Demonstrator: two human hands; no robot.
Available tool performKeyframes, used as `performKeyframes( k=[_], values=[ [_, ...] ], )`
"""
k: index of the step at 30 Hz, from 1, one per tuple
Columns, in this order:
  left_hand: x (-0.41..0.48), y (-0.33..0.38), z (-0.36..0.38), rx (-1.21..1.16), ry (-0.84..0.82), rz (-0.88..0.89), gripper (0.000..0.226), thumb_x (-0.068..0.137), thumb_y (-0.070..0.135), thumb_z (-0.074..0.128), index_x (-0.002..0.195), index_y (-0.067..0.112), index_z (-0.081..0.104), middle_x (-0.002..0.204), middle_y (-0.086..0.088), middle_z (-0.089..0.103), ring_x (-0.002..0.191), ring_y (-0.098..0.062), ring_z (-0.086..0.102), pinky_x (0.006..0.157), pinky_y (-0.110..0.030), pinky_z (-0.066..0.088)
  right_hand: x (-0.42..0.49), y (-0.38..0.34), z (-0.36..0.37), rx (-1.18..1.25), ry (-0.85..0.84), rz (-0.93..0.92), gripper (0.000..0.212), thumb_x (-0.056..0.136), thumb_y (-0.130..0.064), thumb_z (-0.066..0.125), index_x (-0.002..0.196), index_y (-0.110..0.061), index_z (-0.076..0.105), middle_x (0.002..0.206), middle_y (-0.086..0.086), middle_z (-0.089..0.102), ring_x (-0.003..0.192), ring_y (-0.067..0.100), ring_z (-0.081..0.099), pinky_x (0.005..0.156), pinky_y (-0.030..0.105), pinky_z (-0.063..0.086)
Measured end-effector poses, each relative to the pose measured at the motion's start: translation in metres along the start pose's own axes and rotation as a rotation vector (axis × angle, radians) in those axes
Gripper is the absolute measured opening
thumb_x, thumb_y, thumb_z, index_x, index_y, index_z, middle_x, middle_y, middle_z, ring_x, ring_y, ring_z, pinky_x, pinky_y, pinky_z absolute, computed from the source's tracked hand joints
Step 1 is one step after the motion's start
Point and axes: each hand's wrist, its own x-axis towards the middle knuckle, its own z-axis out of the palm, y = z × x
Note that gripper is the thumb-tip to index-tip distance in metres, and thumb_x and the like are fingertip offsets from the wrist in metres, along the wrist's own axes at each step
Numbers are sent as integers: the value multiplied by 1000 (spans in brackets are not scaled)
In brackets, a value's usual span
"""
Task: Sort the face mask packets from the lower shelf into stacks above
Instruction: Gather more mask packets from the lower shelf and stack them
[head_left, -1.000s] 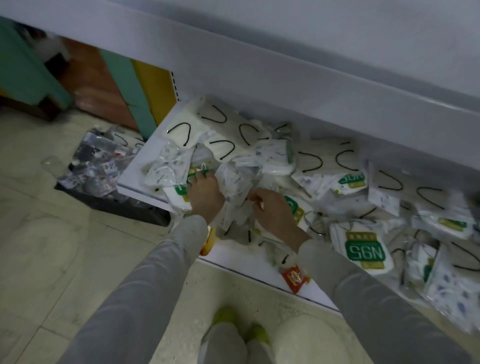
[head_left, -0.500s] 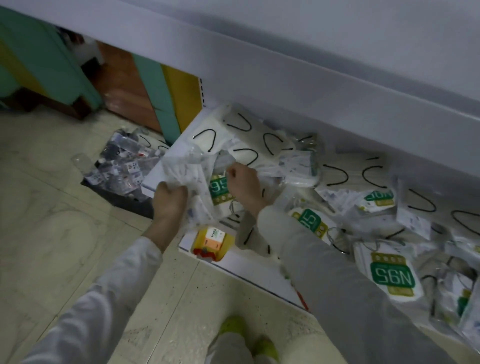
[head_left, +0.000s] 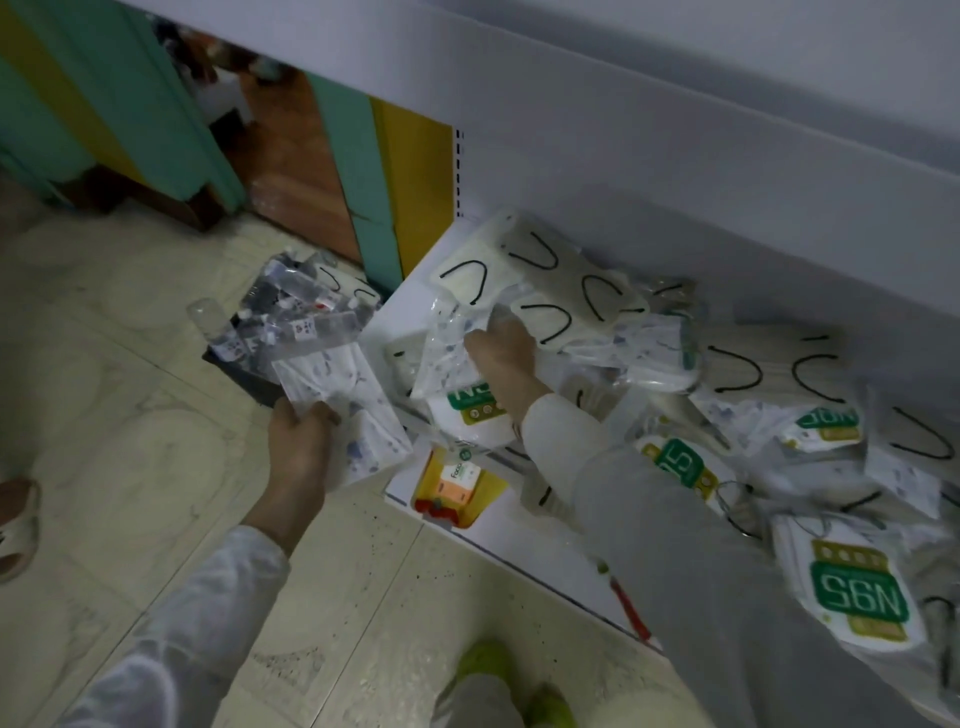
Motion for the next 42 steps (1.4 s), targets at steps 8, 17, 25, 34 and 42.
performKeyframes(
  k=[8, 17, 25, 34, 42],
  values=[
    [-27, 12, 53, -191, -121, -73, 30, 96, 27, 43, 120, 13, 54, 109, -8, 58, 109, -32, 53, 84, -34, 41, -44, 28, -97, 510, -213, 288, 16, 75, -4, 66, 64, -12, 58, 71, 8, 58, 68, 23, 57, 64, 29, 44],
    [-81, 10, 122, -189, -380, -102, 33, 84, 15, 66, 116, 18, 57, 105, -4, 66, 96, -25, 64, 84, -41, 53, -65, 63, -119, -41, -233, -183, 12, 80, -24, 74, 84, -15, 67, 78, -3, 66, 70, 8, 59, 65, 16, 47],
    [-76, -14, 113, -161, -355, -67, 41, 82, 5, 66, 122, 11, 58, 109, -7, 68, 91, -20, 66, 77, -39, 56, 30, 125, -167, -656, 12, -352, 22, 90, -16, 57, 99, 1, 68, 102, 20, 65, 94, 33, 60, 75, 31, 45],
    [-74, -18, 111, -138, -383, -56, 40, 81, 5, 67, 120, 12, 59, 109, -9, 68, 97, -27, 66, 83, -48, 55, 56, 108, -135, -1104, 16, -581, 50, 44, -46, 87, 69, -7, 67, 70, 11, 66, 66, 25, 64, 59, 27, 47],
    [-77, -17, 117, -136, -410, -69, 40, 82, 4, 66, 120, 11, 58, 110, -9, 68, 99, -28, 65, 87, -50, 53, 58, 111, -148, -1040, 139, -439, 23, 87, -15, 49, 98, -3, 65, 103, 16, 65, 96, 29, 57, 70, 31, 30]
  ],
)
